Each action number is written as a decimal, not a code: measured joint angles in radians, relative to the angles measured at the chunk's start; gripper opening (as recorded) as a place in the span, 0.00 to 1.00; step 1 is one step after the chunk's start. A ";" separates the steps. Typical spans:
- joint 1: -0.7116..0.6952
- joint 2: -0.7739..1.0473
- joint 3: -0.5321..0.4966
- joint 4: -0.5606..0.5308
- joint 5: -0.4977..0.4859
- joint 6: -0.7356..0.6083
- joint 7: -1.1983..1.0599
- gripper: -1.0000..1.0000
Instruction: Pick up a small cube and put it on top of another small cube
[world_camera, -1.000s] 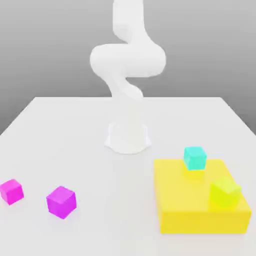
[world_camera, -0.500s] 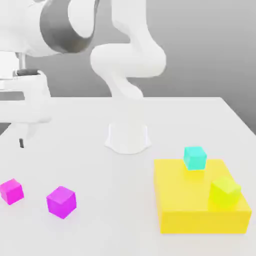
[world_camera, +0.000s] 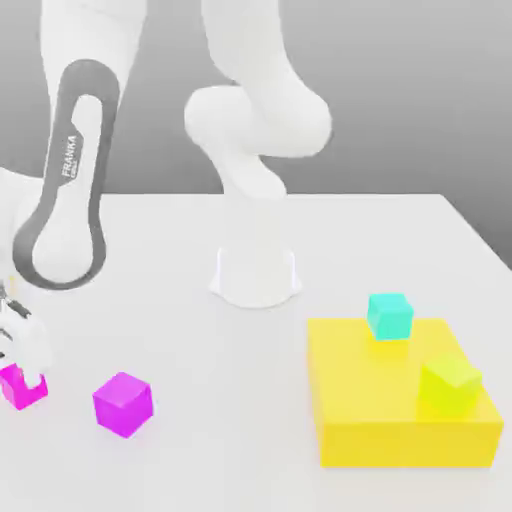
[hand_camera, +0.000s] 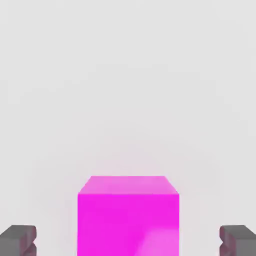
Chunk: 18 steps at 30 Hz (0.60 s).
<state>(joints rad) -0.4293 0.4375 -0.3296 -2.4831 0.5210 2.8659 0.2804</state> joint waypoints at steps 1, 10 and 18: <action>0.000 0.000 0.000 0.000 0.000 0.000 0.000 0.00; 0.052 -0.076 -0.071 -0.023 -0.089 -0.050 0.067 0.00; 0.244 -0.330 -0.019 -0.124 -0.227 -0.199 0.106 0.00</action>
<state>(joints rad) -0.1851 0.1073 -0.3485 -2.6068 0.2935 2.6667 0.3863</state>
